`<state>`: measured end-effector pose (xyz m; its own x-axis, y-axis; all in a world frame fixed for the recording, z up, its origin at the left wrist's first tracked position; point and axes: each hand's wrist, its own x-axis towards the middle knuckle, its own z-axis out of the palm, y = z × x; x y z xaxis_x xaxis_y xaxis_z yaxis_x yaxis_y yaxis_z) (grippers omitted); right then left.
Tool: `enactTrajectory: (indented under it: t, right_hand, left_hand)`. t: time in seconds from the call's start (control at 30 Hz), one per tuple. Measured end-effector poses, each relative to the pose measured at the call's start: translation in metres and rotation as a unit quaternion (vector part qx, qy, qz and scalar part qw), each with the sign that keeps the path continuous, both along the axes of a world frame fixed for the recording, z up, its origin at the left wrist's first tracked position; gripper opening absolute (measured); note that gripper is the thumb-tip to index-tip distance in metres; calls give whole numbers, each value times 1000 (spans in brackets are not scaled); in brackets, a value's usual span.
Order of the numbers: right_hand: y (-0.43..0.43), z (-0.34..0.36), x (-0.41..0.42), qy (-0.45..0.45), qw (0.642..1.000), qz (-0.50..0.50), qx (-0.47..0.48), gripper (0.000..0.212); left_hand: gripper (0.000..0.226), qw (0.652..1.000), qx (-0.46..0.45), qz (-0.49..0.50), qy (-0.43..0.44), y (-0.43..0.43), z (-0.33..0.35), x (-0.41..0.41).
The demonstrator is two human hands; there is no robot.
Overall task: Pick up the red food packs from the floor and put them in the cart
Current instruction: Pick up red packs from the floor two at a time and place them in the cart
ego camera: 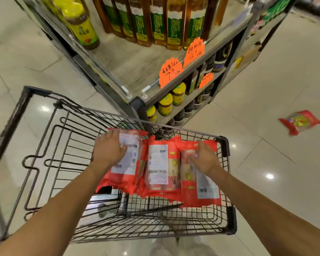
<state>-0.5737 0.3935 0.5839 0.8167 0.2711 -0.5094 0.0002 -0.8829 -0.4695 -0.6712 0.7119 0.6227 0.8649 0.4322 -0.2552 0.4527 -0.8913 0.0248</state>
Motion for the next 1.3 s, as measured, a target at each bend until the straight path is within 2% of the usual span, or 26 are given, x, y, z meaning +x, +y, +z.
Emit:
enactTrajectory:
  t: [0.1, 0.2, 0.33, 0.5, 0.63, 0.93, 1.1, 1.2, 1.3]
  right_hand:
    - [26, 68, 15, -103, 990, 90, 25, 65]
    - [33, 123, 20, -234, 962, 137, 14, 70]
    - [-2, 174, 18, -307, 946, 100, -32, 78]
    - [-90, 212, -11, -338, 937, -41, -83, 79]
    - [-162, 230, -71, -333, 918, -173, -126, 79]
    - [-257, 251, -269, -286, 843, -388, -237, 81]
    - [-282, 260, -351, -270, 807, -456, -261, 80]
    - [-293, 267, -372, -279, 790, -476, -268, 79]
    - [-305, 265, -378, -284, 787, -480, -264, 80]
  left_hand:
    - [68, 995, 36, -79, -41, -38, 60, 17]
    - [70, 982, 69, -133, -113, -80, 114, 34]
    - [73, 954, 76, -229, -180, -134, 164, 53]
    - [71, 903, 66, -349, -242, -207, 195, 69]
    - [77, 863, 30, -437, -250, -264, 210, 65]
    - [77, 758, -58, -596, -258, -387, 208, -10]
    - [76, 715, -92, -647, -249, -435, 217, -62]
    - [78, 705, -80, -660, -247, -452, 221, -76]
    - [78, 700, -74, -663, -255, -469, 229, -80]
